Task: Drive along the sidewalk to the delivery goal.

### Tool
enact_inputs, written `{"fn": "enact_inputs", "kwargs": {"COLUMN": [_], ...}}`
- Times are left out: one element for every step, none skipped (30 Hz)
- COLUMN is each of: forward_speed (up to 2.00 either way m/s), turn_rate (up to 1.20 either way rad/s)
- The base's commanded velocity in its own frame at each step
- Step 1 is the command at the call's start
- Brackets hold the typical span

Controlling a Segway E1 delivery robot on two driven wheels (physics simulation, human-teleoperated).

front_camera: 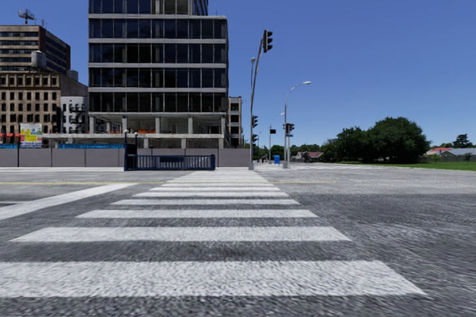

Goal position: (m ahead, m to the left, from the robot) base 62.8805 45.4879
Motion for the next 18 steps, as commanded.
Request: {"fn": "enact_inputs", "kwargs": {"forward_speed": [2.0, 2.0, 2.0, 2.0, 2.0, 1.96, 1.92, 1.84, 1.84, 1.79, 1.78, 1.77, 1.74, 1.74, 1.68, 1.64, 1.63, 1.63], "turn_rate": [0.0, 0.0, 0.0, 0.0, 0.0, 0.0, 0.0, 0.0, 0.0, 0.0, 0.0, 0.0, 0.0, 0.0, 0.0, 0.0, 0.0, 0.0]}}
